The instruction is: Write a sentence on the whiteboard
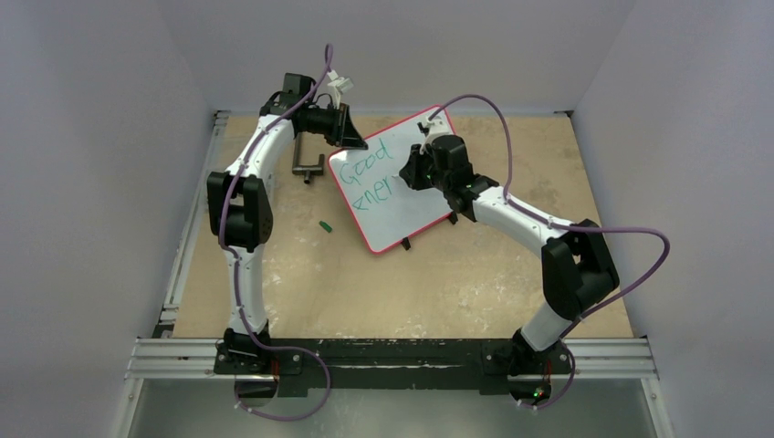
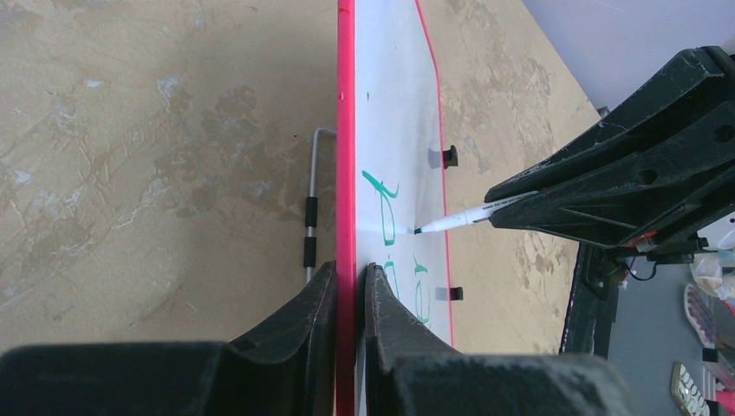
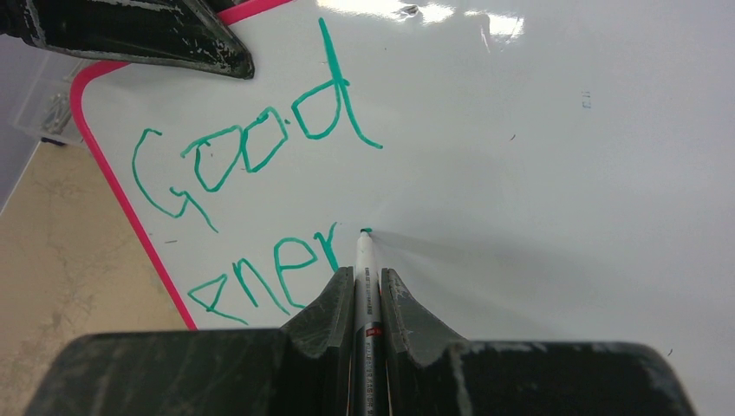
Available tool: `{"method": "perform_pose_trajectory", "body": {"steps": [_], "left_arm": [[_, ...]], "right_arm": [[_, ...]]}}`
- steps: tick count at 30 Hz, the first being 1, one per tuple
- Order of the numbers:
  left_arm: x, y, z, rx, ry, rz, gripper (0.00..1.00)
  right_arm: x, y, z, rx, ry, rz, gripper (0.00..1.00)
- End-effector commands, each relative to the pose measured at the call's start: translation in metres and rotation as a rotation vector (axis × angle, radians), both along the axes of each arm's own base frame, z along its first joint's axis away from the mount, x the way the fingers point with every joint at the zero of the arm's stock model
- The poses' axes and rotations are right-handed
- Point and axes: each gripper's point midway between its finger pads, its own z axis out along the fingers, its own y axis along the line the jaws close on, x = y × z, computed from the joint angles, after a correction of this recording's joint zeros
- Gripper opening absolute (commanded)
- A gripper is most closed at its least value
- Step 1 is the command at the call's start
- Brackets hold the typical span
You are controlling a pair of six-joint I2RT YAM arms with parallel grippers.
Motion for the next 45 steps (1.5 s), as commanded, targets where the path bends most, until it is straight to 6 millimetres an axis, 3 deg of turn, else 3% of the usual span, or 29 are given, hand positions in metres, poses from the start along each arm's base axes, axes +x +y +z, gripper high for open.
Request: {"method": "perform_pose_trajectory", "body": {"steps": [1, 14, 24, 33, 45], "left_arm": [[-0.008, -0.006, 0.036, -0.024, -0.139, -0.056, 0.0], [-0.008, -0.005, 0.037, -0.023, -0.141, -0.055, 0.0], [-0.009, -0.005, 0.037, -0.021, -0.14, -0.054, 0.0], [-0.008, -0.005, 0.038, -0.024, -0.143, -0.056, 0.0], [-0.008, -0.005, 0.038, -0.025, -0.144, -0.057, 0.0]], "right_arm": [[-0.014, -0.003, -0.029, -0.033, 0.07, 0.018, 0.0], [-0.022, -0.01, -0.03, -0.042, 0.077, 0.011, 0.0], [-0.003, -0.017, -0.009, -0.055, 0.045, -0.077, 0.0], [0.01, -0.008, 0.006, -0.04, 0.018, -0.074, 0.0], [0.016, -0.004, 0.007, -0.04, 0.011, -0.066, 0.0]]}}
